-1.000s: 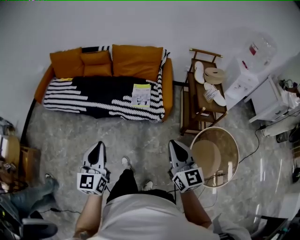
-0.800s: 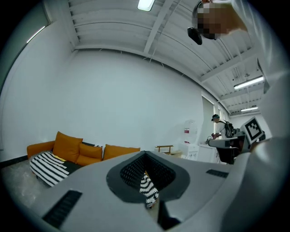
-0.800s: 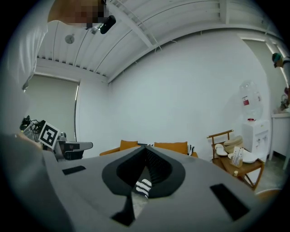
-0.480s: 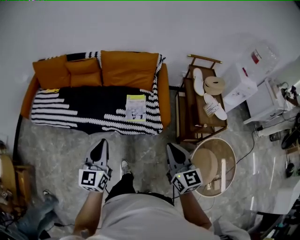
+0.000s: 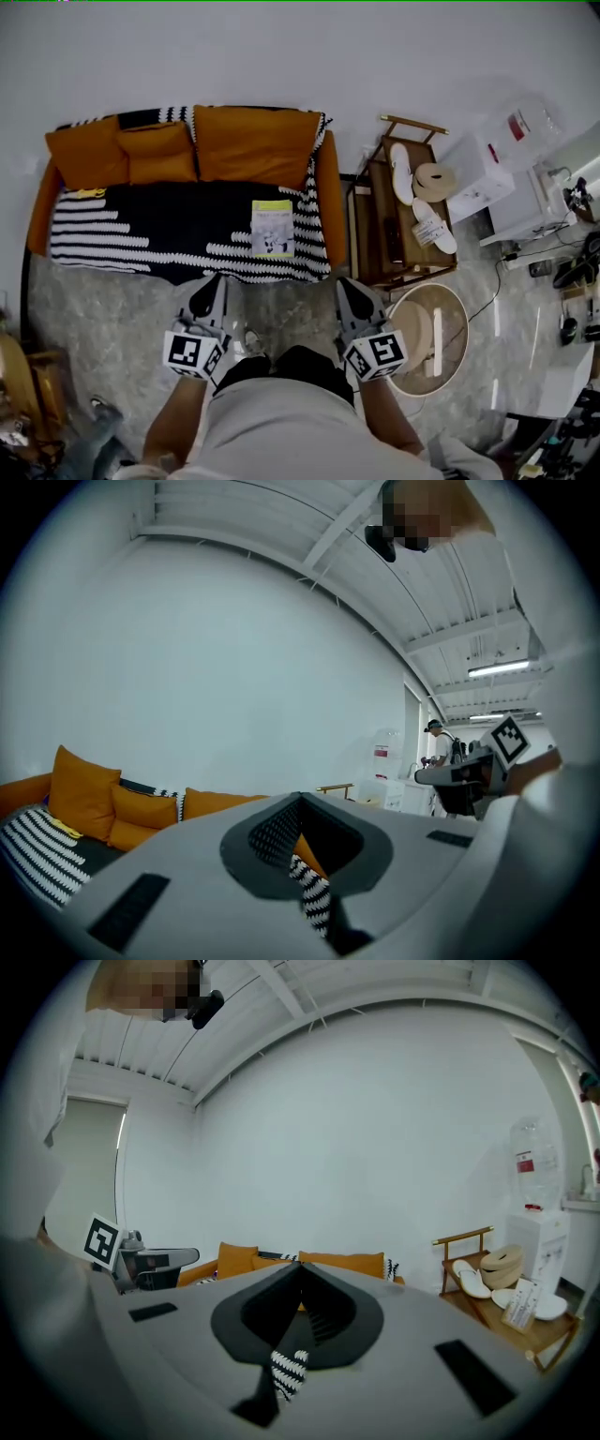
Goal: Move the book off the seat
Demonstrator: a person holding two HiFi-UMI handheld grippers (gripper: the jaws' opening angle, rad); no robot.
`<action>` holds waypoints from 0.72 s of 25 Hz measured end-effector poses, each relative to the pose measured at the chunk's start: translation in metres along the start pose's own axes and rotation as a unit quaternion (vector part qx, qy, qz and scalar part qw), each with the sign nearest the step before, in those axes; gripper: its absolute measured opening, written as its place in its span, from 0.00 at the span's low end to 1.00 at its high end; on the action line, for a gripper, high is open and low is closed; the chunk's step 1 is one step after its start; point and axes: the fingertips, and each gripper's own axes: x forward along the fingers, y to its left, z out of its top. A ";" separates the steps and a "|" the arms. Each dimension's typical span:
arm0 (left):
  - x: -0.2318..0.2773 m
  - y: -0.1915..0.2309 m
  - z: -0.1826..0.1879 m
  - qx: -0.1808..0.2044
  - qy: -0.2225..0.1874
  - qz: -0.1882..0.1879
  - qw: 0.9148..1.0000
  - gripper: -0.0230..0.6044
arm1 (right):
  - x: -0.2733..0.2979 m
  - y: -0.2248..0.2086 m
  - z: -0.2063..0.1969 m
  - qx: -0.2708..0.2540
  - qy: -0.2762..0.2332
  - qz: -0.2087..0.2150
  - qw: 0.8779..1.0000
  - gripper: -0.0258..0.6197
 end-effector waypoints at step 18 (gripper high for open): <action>0.065 0.032 -0.001 -0.005 0.014 0.053 0.999 0.06 | 0.091 -0.060 -0.008 0.014 0.025 0.041 0.999 0.08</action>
